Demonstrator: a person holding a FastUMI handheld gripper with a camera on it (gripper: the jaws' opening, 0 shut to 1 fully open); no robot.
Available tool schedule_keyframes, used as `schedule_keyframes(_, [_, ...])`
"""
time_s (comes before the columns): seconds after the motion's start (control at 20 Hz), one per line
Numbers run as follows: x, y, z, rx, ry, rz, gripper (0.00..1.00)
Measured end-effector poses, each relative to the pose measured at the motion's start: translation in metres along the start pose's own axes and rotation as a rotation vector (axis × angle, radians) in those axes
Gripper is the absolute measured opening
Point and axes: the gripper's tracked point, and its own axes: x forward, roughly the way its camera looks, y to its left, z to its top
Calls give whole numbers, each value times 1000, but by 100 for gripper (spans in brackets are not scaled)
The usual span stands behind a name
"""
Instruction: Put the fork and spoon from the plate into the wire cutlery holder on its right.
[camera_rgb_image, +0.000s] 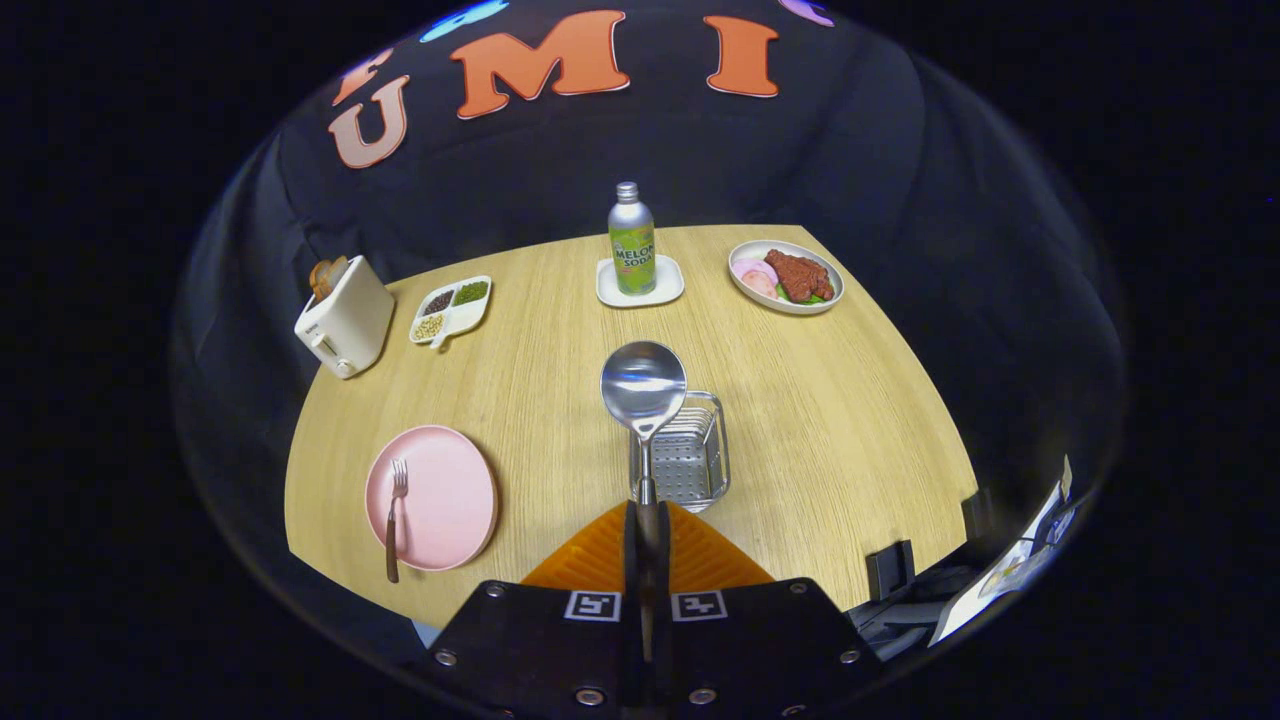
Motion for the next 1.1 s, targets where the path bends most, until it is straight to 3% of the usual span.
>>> schedule_keyframes(0.7, [36, -23, -5, -27, 83, 18, 7])
schedule_keyframes(1.1, [27, -13, 34, 67, -86, 53, 9])
